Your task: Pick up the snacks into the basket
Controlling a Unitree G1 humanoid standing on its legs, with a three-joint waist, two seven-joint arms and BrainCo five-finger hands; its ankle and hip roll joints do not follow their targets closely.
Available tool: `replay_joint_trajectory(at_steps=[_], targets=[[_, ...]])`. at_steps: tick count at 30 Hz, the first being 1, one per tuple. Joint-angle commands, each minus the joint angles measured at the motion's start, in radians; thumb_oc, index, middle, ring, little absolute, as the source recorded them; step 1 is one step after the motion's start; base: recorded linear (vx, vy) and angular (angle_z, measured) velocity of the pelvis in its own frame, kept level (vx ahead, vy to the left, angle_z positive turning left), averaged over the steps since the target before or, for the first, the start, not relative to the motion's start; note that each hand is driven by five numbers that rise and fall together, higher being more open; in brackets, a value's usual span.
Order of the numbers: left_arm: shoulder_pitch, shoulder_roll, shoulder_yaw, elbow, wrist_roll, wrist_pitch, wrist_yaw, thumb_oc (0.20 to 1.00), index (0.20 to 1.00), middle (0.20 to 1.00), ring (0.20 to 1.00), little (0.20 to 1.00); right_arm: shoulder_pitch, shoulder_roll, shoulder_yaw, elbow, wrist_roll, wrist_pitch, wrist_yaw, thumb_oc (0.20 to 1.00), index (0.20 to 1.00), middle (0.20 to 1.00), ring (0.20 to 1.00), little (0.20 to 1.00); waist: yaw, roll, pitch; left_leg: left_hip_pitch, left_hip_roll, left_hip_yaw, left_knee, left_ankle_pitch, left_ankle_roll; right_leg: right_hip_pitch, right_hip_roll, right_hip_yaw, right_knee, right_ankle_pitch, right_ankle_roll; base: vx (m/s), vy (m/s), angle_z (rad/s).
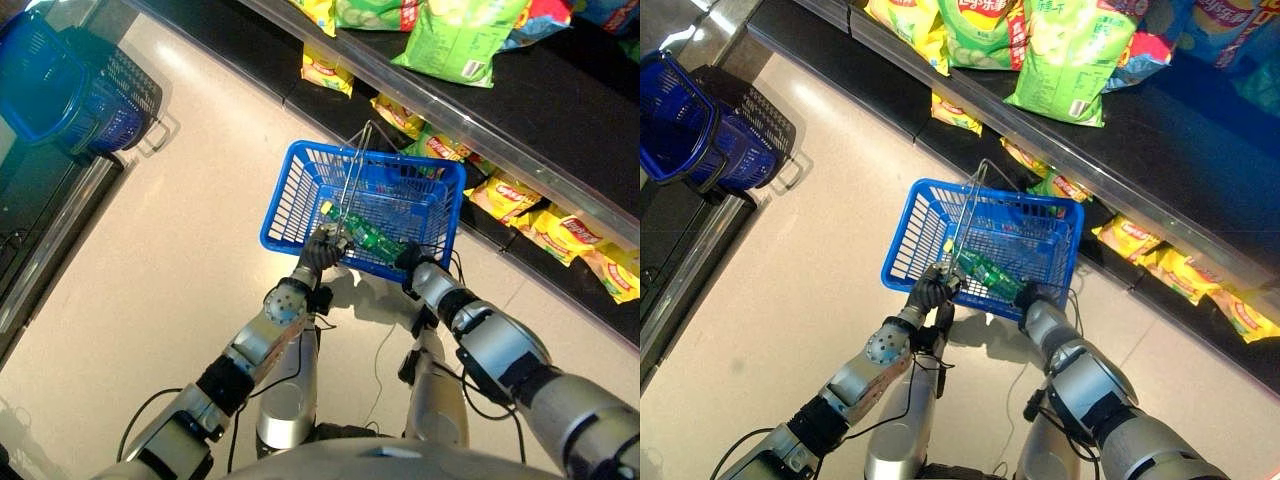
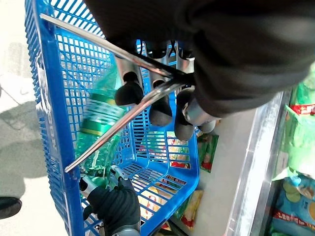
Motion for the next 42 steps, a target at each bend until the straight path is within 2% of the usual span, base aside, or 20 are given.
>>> replay_joint_trajectory(at_steps=[1,6,10,12,13,14,16,20,23,27,28,30,31,33,34,35,36,39,40,42], targets=[[-0.113,-0.028,0.060,-0.241,-0.034,-0.101,0.002,0.200,0.200,0.200,0.200,0.200,-0.040,-0.023,-0.021,-0.002,0.004,-0.012,-0.038,1.000,1.000,1.000,1.000,1.000,0.020,0.004,0.024,0.010,-0.105,0.021,-0.082,0.035,0.079,-0.011,-0.006,0.032,0.107,-0.042,0.034,0.00,0.000,0.00],[-0.106,-0.031,0.073,-0.228,-0.028,-0.099,0.021,0.200,0.200,0.200,0.200,0.200,-0.036,-0.013,-0.017,-0.036,0.016,-0.025,-0.055,1.000,1.000,1.000,1.000,1.000,0.013,-0.003,0.028,0.015,-0.102,0.027,-0.083,0.034,0.079,-0.010,-0.005,0.036,0.107,-0.045,0.033,0.00,0.000,0.00],[-0.083,-0.024,0.116,-0.206,-0.022,-0.097,0.047,0.200,0.200,0.200,0.200,0.200,0.024,0.015,-0.028,-0.126,0.095,-0.061,-0.074,1.000,1.000,1.000,1.000,1.000,-0.005,-0.018,0.028,0.024,-0.096,0.036,-0.084,0.030,0.079,-0.009,-0.001,0.043,0.108,-0.048,0.032,0.00,0.000,0.00],[-0.063,-0.018,0.147,-0.172,-0.005,-0.093,0.070,0.200,0.200,0.200,0.200,0.200,0.069,0.026,-0.051,-0.218,0.185,-0.090,-0.091,1.000,1.000,1.000,1.000,1.000,-0.018,-0.029,0.027,0.033,-0.091,0.044,-0.084,0.027,0.078,-0.006,0.001,0.049,0.110,-0.052,0.030,0.02,0.005,-0.02],[-0.032,-0.011,0.185,-0.131,0.002,-0.093,0.090,0.200,0.200,0.200,0.200,0.200,0.115,0.008,-0.070,-0.357,0.250,-0.116,-0.107,1.000,1.000,1.000,1.000,1.000,-0.032,-0.042,0.024,0.039,-0.087,0.051,-0.083,0.026,0.077,-0.006,0.005,0.054,0.114,-0.055,0.028,0.02,0.005,-0.04],[-0.029,-0.011,0.185,-0.131,0.002,-0.093,0.089,0.200,0.200,0.200,0.200,0.200,0.120,0.007,-0.069,-0.363,0.250,-0.113,-0.108,1.000,1.000,1.000,1.000,1.000,-0.032,-0.042,0.023,0.040,-0.088,0.051,-0.084,0.026,0.077,-0.006,0.005,0.055,0.114,-0.056,0.028,0.02,-0.001,-0.04],[0.001,-0.003,0.244,-0.077,0.017,-0.087,0.116,0.200,0.200,0.200,0.200,0.200,0.252,-0.025,-0.122,-0.587,0.335,-0.157,-0.125,1.000,1.000,1.000,1.000,1.000,-0.057,-0.055,0.022,0.051,-0.081,0.061,-0.085,0.024,0.075,-0.006,0.009,0.063,0.119,-0.060,0.027,0.01,-0.001,-0.08],[0.056,0.001,0.308,0.026,0.005,-0.087,0.141,0.200,0.200,0.200,0.200,0.200,0.415,-0.068,-0.203,-0.751,0.391,-0.189,-0.131,1.000,1.000,1.000,1.000,1.000,-0.089,-0.070,0.013,0.064,-0.072,0.068,-0.084,0.023,0.072,0.003,0.016,0.066,0.126,-0.075,0.022,0.01,-0.036,-0.12],[0.127,-0.014,0.406,0.190,0.030,-0.064,0.166,0.200,0.200,0.200,0.200,0.200,0.627,-0.113,-0.298,-0.933,0.378,-0.218,-0.133,1.000,1.000,1.000,1.000,1.000,-0.136,-0.081,-0.015,0.114,-0.050,0.078,-0.081,0.016,0.062,0.038,0.040,0.076,0.145,-0.110,0.006,0.03,-0.096,-0.06],[0.148,-0.027,0.439,0.343,0.088,-0.040,0.176,0.200,0.200,0.200,0.200,0.200,0.712,-0.113,-0.330,-0.979,0.403,-0.232,-0.123,1.000,1.000,1.000,1.000,1.000,-0.159,-0.086,-0.055,0.140,-0.032,0.084,-0.083,0.024,0.050,0.061,0.069,0.083,0.138,-0.122,-0.007,0.03,-0.128,-0.23],[0.158,-0.045,0.449,0.487,0.121,-0.015,0.168,0.200,0.200,0.200,0.200,0.200,0.747,-0.112,-0.326,-0.970,0.412,-0.237,-0.103,1.000,1.000,1.000,1.000,1.000,-0.171,-0.087,-0.082,0.155,-0.012,0.091,-0.086,0.033,0.038,0.078,0.092,0.088,0.121,-0.123,-0.015,0.03,-0.137,-0.12],[0.157,-0.045,0.449,0.490,0.121,-0.017,0.168,0.200,0.200,0.200,0.200,0.200,0.748,-0.112,-0.326,-0.970,0.412,-0.237,-0.102,1.000,1.000,1.000,1.000,1.000,-0.170,-0.087,-0.082,0.156,-0.011,0.092,-0.087,0.033,0.037,0.079,0.094,0.088,0.119,-0.122,-0.016,0.01,-0.116,-0.21],[0.167,-0.068,0.456,0.610,0.144,0.002,0.160,0.200,0.200,0.200,0.200,0.200,0.770,-0.118,-0.322,-0.963,0.411,-0.230,-0.092,1.000,1.000,1.000,1.000,1.000,-0.173,-0.082,-0.111,0.161,0.016,0.092,-0.097,0.059,0.015,0.096,0.118,0.086,0.091,-0.121,-0.023,0.00,-0.127,-0.21],[0.172,-0.100,0.473,0.683,0.119,-0.004,0.149,0.200,0.200,0.200,0.200,0.200,0.778,-0.130,-0.326,-0.959,0.393,-0.223,-0.095,1.000,1.000,1.000,1.000,1.000,-0.174,-0.072,-0.131,0.159,0.028,0.091,-0.104,0.075,0.006,0.116,0.134,0.069,0.064,-0.121,-0.030,0.00,-0.173,-0.12],[0.173,-0.118,0.481,0.725,0.116,-0.005,0.140,0.200,0.200,0.200,0.200,0.200,0.783,-0.136,-0.336,-0.964,0.389,-0.224,-0.099,1.000,1.000,1.000,1.000,1.000,-0.177,-0.066,-0.134,0.163,0.030,0.112,-0.103,0.080,0.003,0.129,0.133,0.058,0.058,-0.122,-0.031,-0.04,-0.152,0.07],[0.176,-0.134,0.497,0.748,0.101,-0.007,0.142,0.200,0.200,0.200,0.200,0.200,0.789,-0.144,-0.349,-0.973,0.382,-0.223,-0.103,1.000,1.000,1.000,1.000,1.000,-0.189,-0.062,-0.144,0.161,0.039,0.173,-0.095,0.081,0.010,0.133,0.121,0.036,0.053,-0.120,-0.030,-0.04,-0.068,0.33],[0.182,-0.151,0.511,0.768,0.075,-0.010,0.139,0.200,0.200,0.200,0.200,0.200,0.783,-0.149,-0.341,-0.971,0.378,-0.220,-0.103,1.000,1.000,1.000,1.000,1.000,-0.187,-0.058,-0.150,0.176,0.041,0.192,-0.086,0.066,0.018,0.138,0.115,0.029,0.054,-0.125,-0.033,-0.05,-0.041,0.73],[0.206,-0.159,0.523,0.784,0.079,-0.019,0.123,0.200,0.200,0.200,0.200,0.200,0.780,-0.164,-0.334,-0.989,0.352,-0.213,-0.089,1.000,1.000,1.000,1.000,1.000,-0.177,-0.052,-0.181,0.196,0.046,0.156,-0.053,0.038,0.014,0.149,0.090,0.037,0.045,-0.116,-0.030,0.02,0.042,0.38],[0.219,-0.160,0.537,0.783,0.069,-0.024,0.138,0.200,0.200,0.200,0.200,0.200,0.778,-0.168,-0.326,-0.993,0.337,-0.209,-0.076,1.000,1.000,1.000,1.000,1.000,-0.176,-0.048,-0.203,0.206,0.073,0.148,-0.056,0.043,0.001,0.157,0.069,0.039,0.042,-0.107,-0.019,0.06,0.096,-0.02],[0.224,-0.161,0.542,0.776,0.059,-0.028,0.140,0.200,0.200,0.200,0.200,0.200,0.775,-0.169,-0.326,-0.997,0.332,-0.205,-0.077,1.000,1.000,1.000,1.000,1.000,-0.177,-0.047,-0.210,0.208,0.092,0.157,-0.058,0.048,-0.004,0.157,0.052,0.038,0.045,-0.102,-0.011,0.04,0.161,0.04]])
